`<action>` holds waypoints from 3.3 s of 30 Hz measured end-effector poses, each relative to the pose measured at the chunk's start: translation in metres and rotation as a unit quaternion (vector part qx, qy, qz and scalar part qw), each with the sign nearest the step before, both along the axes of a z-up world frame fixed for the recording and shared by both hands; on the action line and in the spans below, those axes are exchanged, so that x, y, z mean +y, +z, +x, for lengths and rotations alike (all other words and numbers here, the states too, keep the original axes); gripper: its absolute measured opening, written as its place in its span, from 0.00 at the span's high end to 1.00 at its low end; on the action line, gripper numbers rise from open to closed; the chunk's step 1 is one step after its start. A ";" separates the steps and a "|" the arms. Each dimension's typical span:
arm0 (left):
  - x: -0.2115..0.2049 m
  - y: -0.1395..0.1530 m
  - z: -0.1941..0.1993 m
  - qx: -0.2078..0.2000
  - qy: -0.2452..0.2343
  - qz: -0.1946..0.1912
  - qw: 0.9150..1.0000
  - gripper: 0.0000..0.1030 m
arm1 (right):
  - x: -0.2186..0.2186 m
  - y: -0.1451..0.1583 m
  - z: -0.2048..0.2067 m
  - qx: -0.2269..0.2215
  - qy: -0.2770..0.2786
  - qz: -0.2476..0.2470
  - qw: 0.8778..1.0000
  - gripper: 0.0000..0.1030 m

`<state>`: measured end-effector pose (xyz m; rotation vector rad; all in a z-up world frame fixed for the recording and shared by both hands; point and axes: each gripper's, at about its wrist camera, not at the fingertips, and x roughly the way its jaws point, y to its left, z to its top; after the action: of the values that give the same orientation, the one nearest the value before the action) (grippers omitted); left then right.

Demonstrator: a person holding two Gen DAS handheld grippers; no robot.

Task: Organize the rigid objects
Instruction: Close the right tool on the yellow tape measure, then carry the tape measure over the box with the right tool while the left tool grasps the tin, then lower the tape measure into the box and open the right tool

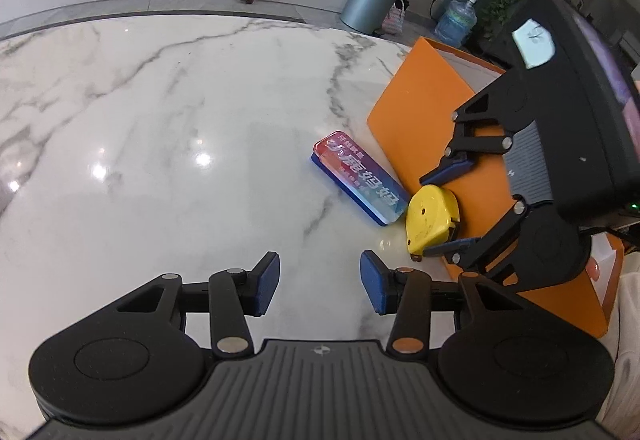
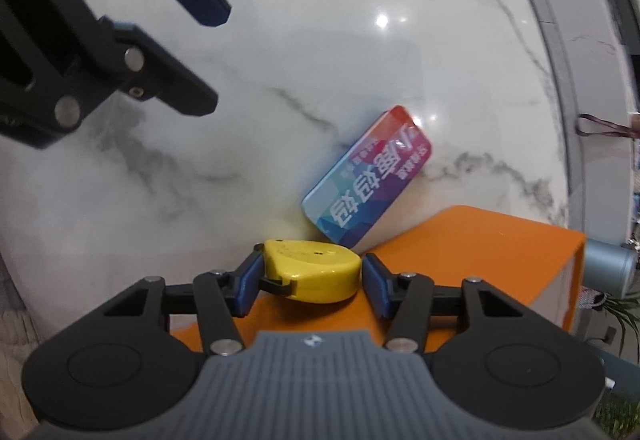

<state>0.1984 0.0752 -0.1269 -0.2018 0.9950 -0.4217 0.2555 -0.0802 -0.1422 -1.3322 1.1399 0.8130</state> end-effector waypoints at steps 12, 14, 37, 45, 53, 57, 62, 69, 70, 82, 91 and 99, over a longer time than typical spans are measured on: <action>-0.006 -0.002 0.001 -0.012 -0.009 0.001 1.000 0.49 | -0.005 0.005 -0.002 0.005 -0.002 0.016 1.000 0.47; -0.008 0.002 -0.001 -0.021 -0.008 0.005 1.000 0.49 | -0.008 0.016 -0.006 -0.004 -0.006 0.035 0.999 0.47; -0.071 -0.015 0.112 0.159 0.209 0.031 0.964 0.25 | -0.196 0.131 0.021 -0.101 -0.303 0.237 0.918 0.47; -0.093 -0.023 0.129 0.173 0.237 0.067 0.954 0.26 | -0.212 0.085 0.041 -0.065 -0.311 0.253 0.914 0.47; -0.122 -0.025 0.130 0.135 0.184 0.184 0.956 0.37 | -0.221 0.056 0.049 -0.016 -0.268 0.239 0.933 0.47; -0.120 -0.025 0.121 0.124 0.151 0.192 0.962 0.38 | -0.220 0.048 0.050 -0.002 -0.238 0.242 0.941 0.47; -0.115 -0.024 0.113 0.122 0.104 0.207 0.965 0.42 | -0.209 0.037 0.053 -0.019 -0.181 0.209 0.961 0.47; -0.125 -0.022 0.112 0.106 0.025 0.266 0.958 0.42 | -0.209 0.039 0.089 -0.047 -0.120 0.206 0.970 0.46; -0.124 -0.022 0.113 0.112 0.027 0.263 0.958 0.42 | -0.206 0.036 0.094 -0.046 -0.105 0.201 0.973 0.46; -0.116 -0.024 0.115 0.151 0.063 0.208 0.964 0.40 | -0.200 0.007 0.107 -0.052 0.067 0.122 0.989 0.49; -0.120 -0.020 0.104 0.132 0.062 0.199 0.969 0.49 | -0.202 0.032 0.110 -0.097 0.014 0.136 0.986 0.44; -0.102 -0.005 0.067 0.068 0.064 0.137 0.986 0.50 | -0.215 0.068 0.079 -0.160 -0.123 0.241 0.949 0.44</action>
<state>0.2659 -0.0271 -0.1322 -0.0462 1.1553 -0.1533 0.3342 -0.2952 -0.0745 -0.8525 0.7653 0.6124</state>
